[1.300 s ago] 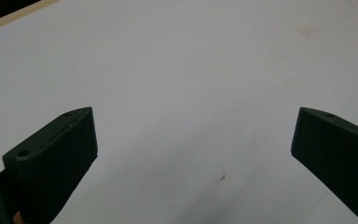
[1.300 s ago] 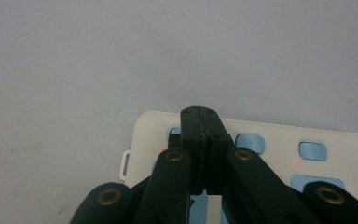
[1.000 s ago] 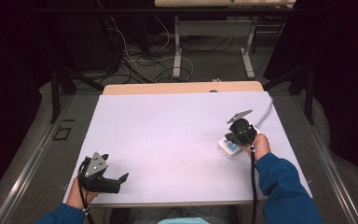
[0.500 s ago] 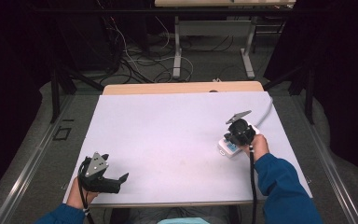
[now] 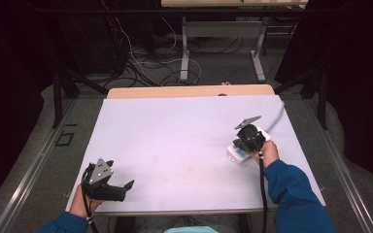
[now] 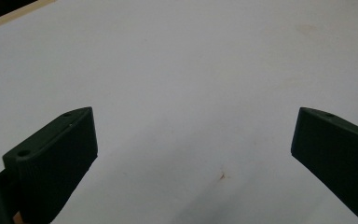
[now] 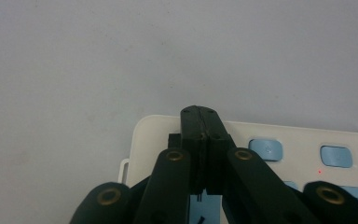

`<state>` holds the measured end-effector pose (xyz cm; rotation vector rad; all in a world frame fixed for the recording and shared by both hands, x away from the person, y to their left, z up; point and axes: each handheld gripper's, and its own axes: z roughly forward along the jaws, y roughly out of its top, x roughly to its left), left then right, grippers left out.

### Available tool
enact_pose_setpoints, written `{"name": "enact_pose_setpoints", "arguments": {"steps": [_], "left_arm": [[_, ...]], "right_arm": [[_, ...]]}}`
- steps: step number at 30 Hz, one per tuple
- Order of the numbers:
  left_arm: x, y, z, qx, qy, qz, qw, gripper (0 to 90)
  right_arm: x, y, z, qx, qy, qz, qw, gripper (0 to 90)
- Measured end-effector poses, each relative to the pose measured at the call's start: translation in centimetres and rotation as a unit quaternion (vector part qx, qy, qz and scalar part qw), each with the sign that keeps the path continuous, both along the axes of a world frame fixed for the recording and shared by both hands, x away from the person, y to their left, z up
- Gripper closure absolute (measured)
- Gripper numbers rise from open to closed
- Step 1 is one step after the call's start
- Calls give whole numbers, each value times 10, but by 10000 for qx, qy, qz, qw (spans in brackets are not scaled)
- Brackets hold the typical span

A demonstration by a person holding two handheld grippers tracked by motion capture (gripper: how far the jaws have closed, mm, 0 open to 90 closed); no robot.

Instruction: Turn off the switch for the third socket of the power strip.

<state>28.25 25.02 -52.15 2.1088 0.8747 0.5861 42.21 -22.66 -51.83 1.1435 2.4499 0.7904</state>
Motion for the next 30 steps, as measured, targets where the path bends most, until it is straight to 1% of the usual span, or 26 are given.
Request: {"name": "enact_pose_setpoints", "arguments": {"steps": [4,6,9,11,13,14,15,16,17,20,21,25,26,27,28,30], "left_arm": [[0,0,0,35,49,-24,10000,2],[0,0,0,46,48,-32,10000,2],[0,0,0,33,47,-21,10000,2],[0,0,0,27,44,-20,10000,2],[0,0,0,30,44,-24,10000,2],[0,0,0,28,45,-24,10000,2],[0,0,0,29,44,-22,10000,2],[0,0,0,41,47,-22,10000,2],[0,0,0,38,52,-21,10000,2],[0,0,0,56,44,-33,10000,2],[0,0,0,55,49,-34,10000,2],[0,-1,0,39,47,-24,10000,2],[0,0,0,41,45,-24,10000,2],[0,-1,0,45,44,-21,10000,2],[0,0,0,44,45,-22,10000,2],[0,-1,0,47,42,-20,10000,2]], "right_arm": [[0,-1,0,39,22,-12,10000,900],[0,-1,0,20,21,-72,10000,900],[-1,-1,-1,7,-33,-15,10000,900],[-1,-1,-1,15,-45,-53,10000,900],[-1,-1,-1,54,12,-48,10000,900],[-1,-1,-2,79,-46,-58,9999,900],[-1,-2,-1,48,-16,-3,10000,900],[0,-2,-2,88,-102,17,9999,900],[0,-2,-2,94,-95,37,9999,900],[-1,-1,-2,71,-92,-17,9999,900],[-2,-1,-1,46,-12,-72,10000,900],[-2,-1,-1,62,-27,-78,9999,900],[-2,-1,-1,23,36,-89,10000,900],[-2,-1,-1,11,15,-112,9999,900],[-2,-1,-1,59,-32,-72,10000,900],[-2,0,-2,45,-33,-115,9999,900]]}}
